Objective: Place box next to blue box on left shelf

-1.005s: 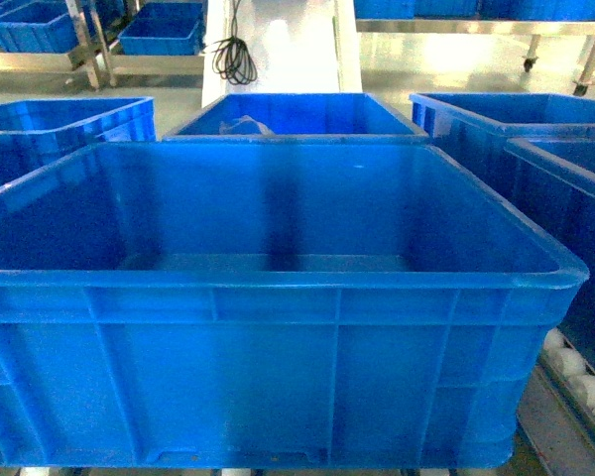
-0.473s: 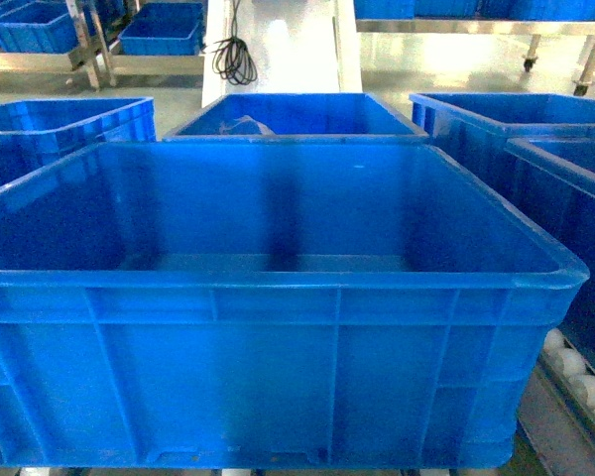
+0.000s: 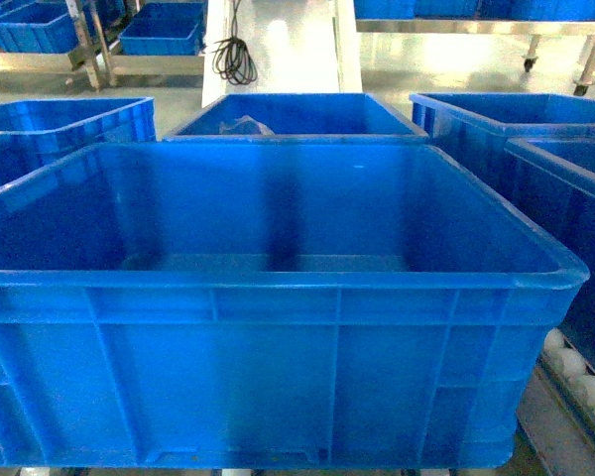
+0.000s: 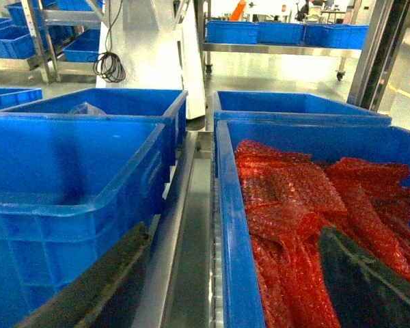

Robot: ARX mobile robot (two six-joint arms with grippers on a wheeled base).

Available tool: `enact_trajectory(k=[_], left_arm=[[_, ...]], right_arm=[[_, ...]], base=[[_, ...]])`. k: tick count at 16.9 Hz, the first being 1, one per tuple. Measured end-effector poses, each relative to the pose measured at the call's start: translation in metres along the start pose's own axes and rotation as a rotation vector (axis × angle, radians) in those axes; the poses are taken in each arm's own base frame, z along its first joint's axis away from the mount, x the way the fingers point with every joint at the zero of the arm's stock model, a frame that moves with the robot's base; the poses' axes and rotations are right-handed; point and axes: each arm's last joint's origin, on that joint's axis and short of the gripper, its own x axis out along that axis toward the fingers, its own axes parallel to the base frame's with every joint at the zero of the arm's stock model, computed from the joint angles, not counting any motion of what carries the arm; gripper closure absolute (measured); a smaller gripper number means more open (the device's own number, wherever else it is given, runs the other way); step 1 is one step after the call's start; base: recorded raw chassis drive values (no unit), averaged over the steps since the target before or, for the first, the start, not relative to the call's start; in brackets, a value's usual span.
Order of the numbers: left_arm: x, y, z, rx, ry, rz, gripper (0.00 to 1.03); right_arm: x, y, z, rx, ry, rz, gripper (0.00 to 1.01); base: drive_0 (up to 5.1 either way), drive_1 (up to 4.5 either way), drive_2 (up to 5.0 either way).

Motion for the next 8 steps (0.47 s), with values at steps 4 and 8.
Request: enact_trajectory(k=[4, 8], left_arm=[[0.0, 0.0, 0.0001, 0.0, 0.0, 0.0, 0.05], [0.0, 0.0, 0.0, 0.0, 0.0, 0.0, 0.05]], right_arm=[[0.0, 0.0, 0.0, 0.0, 0.0, 0.0, 0.03], [0.0, 0.0, 0.0, 0.0, 0.0, 0.0, 0.03]], base=[[0.0, 0.0, 0.0], [0.0, 0.0, 0.0]])
